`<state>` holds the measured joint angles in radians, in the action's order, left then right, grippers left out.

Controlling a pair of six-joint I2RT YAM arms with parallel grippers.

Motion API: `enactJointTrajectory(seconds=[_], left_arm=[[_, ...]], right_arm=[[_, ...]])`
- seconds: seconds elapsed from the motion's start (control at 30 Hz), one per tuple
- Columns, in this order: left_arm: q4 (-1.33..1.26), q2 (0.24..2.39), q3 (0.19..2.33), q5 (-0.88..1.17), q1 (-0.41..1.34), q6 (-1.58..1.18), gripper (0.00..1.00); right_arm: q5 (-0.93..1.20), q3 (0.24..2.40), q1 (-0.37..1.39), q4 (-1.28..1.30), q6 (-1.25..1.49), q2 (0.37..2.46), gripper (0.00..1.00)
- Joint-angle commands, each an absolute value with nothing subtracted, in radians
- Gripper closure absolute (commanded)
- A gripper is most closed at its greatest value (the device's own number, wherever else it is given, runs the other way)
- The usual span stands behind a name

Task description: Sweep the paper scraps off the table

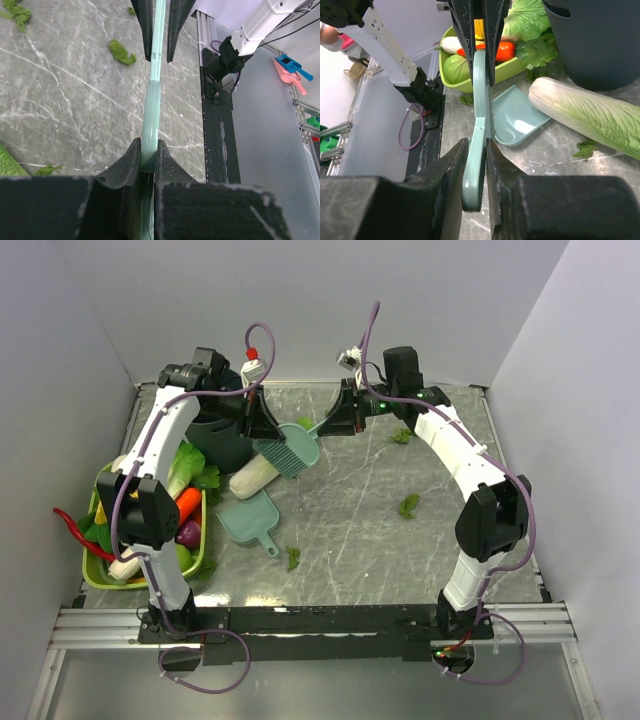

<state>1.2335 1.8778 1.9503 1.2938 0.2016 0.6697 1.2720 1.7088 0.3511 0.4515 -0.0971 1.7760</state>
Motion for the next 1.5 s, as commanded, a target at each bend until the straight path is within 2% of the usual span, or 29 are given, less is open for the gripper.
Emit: enactJointTrajectory(seconds=[0.0,0.2,0.33,0.6,0.73,0.83,0.87,0.9,0.93,1.0,1.03,1.07,1.17,1.37,1.4,1.47], left_arm=[[1.215,1.879,1.941,1.316,0.201,0.687,0.99],[1.218,1.882,1.939,1.315,0.201,0.693,0.99],[1.229,1.884,1.940,1.316,0.199,0.701,0.99],[1.246,1.887,1.944,1.313,0.199,0.718,0.99],[1.244,1.888,1.936,1.310,0.199,0.716,0.99],[1.244,1.887,1.934,1.307,0.201,0.718,0.98],[1.240,1.884,1.933,1.299,0.199,0.713,0.93],[1.220,1.882,1.930,1.289,0.199,0.697,0.80],[1.210,1.872,1.927,1.276,0.199,0.687,0.62],[1.194,1.859,1.911,1.244,0.199,0.677,0.51],[1.155,1.846,1.902,1.232,0.201,0.658,0.35],[1.135,1.835,1.870,1.203,0.199,0.638,0.30],[1.046,1.783,1.763,1.166,0.199,0.586,0.21],[0.798,1.622,1.469,0.929,0.225,0.463,0.19],[0.804,1.605,1.444,0.890,0.247,0.494,0.13],[0.860,1.565,1.384,0.790,0.276,0.572,0.13]], right_arm=[[1.321,1.709,0.360,0.408,-0.092,1.720,0.74],[1.318,1.718,0.361,0.436,-0.120,1.720,0.79],[1.305,1.718,0.360,0.443,-0.127,1.713,0.70],[1.299,1.727,0.362,0.469,-0.152,1.715,0.70],[1.299,1.733,0.361,0.488,-0.175,1.713,0.74],[1.299,1.740,0.360,0.503,-0.192,1.715,0.84],[1.296,1.740,0.362,0.508,-0.204,1.713,0.88],[1.280,1.740,0.361,0.520,-0.215,1.712,0.97],[1.264,1.736,0.362,0.549,-0.227,1.707,1.00],[1.147,1.717,0.360,0.563,-0.232,1.677,1.00],[1.114,1.683,0.357,0.566,-0.227,1.666,1.00],[1.085,1.663,0.356,0.580,-0.227,1.655,1.00],[0.970,1.559,0.345,0.586,-0.221,1.592,1.00],[0.732,1.344,0.325,0.546,-0.179,1.427,1.00],[0.729,1.327,0.325,0.557,-0.193,1.414,1.00],[0.752,1.283,0.318,0.577,-0.230,1.376,1.00]])
